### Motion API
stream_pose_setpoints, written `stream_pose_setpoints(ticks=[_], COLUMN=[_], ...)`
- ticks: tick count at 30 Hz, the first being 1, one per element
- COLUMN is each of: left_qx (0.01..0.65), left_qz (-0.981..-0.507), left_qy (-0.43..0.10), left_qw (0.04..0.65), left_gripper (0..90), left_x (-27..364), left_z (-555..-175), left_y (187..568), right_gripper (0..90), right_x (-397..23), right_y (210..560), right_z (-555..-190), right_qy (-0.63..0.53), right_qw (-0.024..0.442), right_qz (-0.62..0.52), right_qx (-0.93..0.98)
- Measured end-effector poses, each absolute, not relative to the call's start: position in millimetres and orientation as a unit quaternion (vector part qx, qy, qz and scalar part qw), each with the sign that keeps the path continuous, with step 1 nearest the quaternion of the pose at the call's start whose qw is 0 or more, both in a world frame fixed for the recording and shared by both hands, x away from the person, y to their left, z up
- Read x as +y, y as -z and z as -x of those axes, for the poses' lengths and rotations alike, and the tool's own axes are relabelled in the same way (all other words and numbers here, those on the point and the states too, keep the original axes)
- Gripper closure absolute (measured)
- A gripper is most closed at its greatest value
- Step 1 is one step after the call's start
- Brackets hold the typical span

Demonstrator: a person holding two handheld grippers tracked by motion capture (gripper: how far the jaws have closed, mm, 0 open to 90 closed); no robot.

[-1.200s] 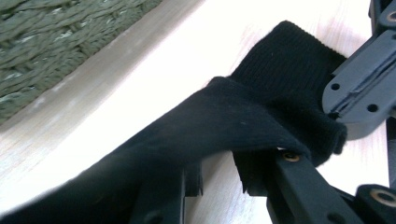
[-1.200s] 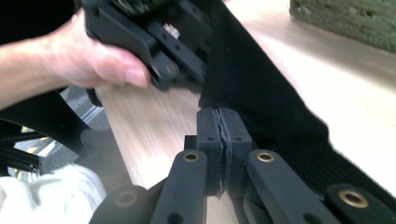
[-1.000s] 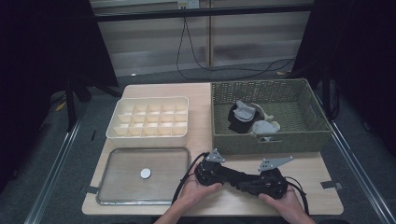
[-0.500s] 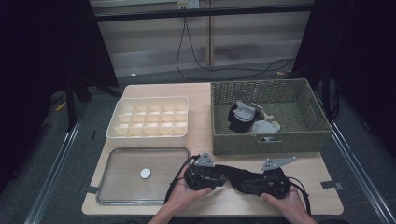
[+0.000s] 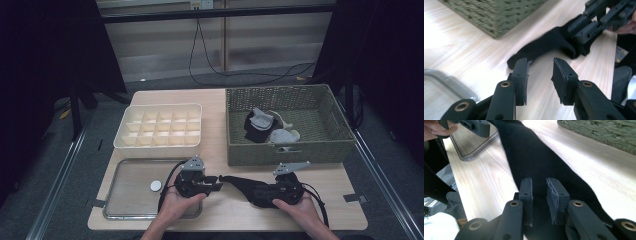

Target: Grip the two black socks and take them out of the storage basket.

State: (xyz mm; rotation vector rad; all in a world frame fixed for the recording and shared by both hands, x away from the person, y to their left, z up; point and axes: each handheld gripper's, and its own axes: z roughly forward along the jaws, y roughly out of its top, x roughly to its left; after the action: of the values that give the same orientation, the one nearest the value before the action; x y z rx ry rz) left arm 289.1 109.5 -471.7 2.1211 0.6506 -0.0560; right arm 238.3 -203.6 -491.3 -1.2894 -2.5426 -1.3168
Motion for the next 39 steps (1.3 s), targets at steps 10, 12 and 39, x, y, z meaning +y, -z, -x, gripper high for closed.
stream_pose_setpoints(ticks=[10, 12, 39], left_qx=[0.266, 0.257, 0.248], left_qz=[-0.857, -0.863, -0.885], left_qy=[0.015, 0.021, 0.028], left_qw=[0.44, 0.435, 0.393], left_gripper=[64.5, 65.9, 65.6], left_x=[97.9, 85.9, 83.6], left_z=[-301.0, -303.8, -292.7], left_y=[477.5, 481.3, 498.0], right_gripper=[74.1, 74.0, 69.2], right_x=[-199.9, -199.5, -260.9], right_y=[499.3, 499.5, 486.3], right_z=[-238.5, -238.0, -215.4], right_qy=[0.396, 0.396, 0.419], right_qw=[-0.002, -0.005, -0.021], right_qz=[0.412, 0.41, 0.466], right_qx=[-0.821, -0.822, -0.779])
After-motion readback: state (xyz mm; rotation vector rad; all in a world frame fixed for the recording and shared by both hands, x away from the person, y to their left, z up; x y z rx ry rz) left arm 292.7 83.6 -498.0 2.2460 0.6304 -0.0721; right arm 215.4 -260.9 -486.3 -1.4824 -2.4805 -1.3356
